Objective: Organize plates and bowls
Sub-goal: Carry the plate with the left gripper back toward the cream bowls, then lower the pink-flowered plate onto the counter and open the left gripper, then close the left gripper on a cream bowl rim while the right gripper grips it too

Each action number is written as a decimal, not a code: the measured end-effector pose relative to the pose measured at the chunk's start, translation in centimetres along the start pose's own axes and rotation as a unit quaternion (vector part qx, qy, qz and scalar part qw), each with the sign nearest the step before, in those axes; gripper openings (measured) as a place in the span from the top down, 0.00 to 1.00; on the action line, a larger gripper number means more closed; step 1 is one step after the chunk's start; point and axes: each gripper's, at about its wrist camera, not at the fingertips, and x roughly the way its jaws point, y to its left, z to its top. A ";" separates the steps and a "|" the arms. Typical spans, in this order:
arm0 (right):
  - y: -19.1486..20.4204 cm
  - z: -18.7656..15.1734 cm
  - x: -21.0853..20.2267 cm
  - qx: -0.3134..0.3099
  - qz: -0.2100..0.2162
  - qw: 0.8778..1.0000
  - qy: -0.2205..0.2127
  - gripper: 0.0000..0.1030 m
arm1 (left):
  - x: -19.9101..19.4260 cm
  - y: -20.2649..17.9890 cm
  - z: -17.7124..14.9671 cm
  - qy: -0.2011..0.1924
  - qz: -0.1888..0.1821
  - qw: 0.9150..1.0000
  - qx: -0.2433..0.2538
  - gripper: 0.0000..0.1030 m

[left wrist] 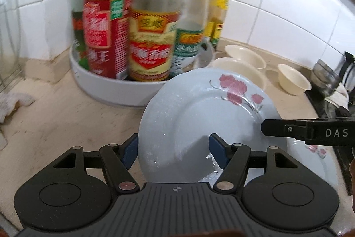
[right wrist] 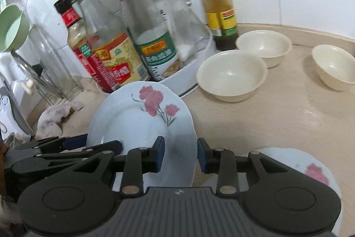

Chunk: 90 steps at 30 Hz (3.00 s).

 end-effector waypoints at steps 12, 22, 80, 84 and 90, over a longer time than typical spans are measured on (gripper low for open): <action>-3.9 -1.3 -6.1 0.064 -0.037 0.997 -0.034 0.69 | 0.4 -6.0 0.7 -0.002 -0.061 0.997 0.054 0.29; -7.3 -3.9 -9.5 0.109 -0.073 0.991 -0.026 0.69 | 1.6 -10.5 0.0 0.018 -0.095 0.991 0.097 0.29; -10.7 6.5 -1.8 -0.011 -0.063 0.998 0.001 0.59 | 9.7 -8.9 7.1 0.021 -0.010 1.000 -0.003 0.18; -11.6 9.3 2.3 -0.007 -0.039 0.999 0.035 0.59 | 11.2 -8.7 7.5 0.037 -0.001 0.999 -0.032 0.21; -12.4 11.0 6.7 -0.009 -0.020 0.997 0.069 0.59 | 13.7 -8.8 8.3 0.054 0.010 0.998 -0.044 0.40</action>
